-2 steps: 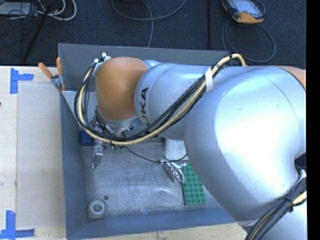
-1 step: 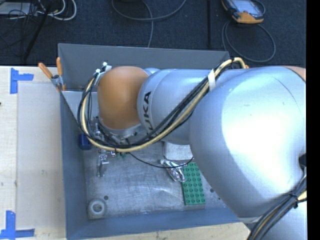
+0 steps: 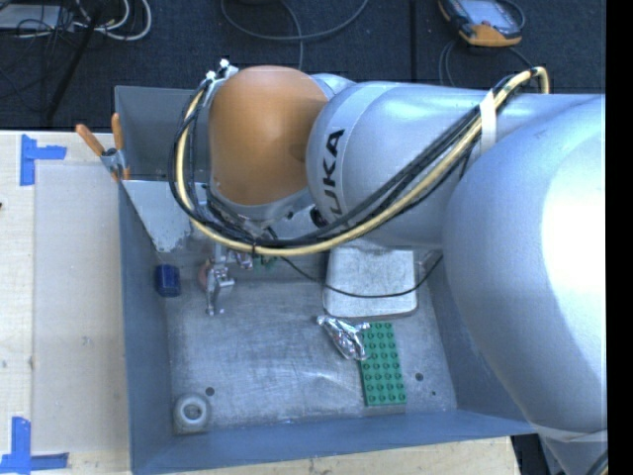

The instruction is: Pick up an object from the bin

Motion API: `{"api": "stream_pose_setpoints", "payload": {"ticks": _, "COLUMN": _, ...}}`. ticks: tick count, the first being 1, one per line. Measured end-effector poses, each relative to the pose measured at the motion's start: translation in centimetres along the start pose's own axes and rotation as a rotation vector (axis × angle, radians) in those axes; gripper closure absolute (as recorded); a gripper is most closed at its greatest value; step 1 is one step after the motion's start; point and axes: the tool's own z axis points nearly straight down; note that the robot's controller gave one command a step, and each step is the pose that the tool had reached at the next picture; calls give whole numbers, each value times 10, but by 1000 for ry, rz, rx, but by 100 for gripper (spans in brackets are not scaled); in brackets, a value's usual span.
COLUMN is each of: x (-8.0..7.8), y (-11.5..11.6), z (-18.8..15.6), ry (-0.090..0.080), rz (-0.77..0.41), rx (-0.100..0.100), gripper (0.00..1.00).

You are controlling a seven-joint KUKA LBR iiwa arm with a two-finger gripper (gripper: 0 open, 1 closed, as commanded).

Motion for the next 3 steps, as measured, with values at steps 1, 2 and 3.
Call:
{"api": "stream_pose_setpoints", "payload": {"ticks": 1, "x": -4, "y": -24, "z": 104, "ry": 1, "rz": -75, "rx": -3, "gripper": 0}}
{"api": "stream_pose_setpoints", "payload": {"ticks": 2, "x": 28, "y": -121, "z": 100, "ry": -10, "rz": 77, "rx": -4, "gripper": 0}}
{"api": "stream_pose_setpoints", "payload": {"ticks": 3, "x": 36, "y": -186, "z": 74, "ry": 6, "rz": -127, "rx": 3, "gripper": 0}}
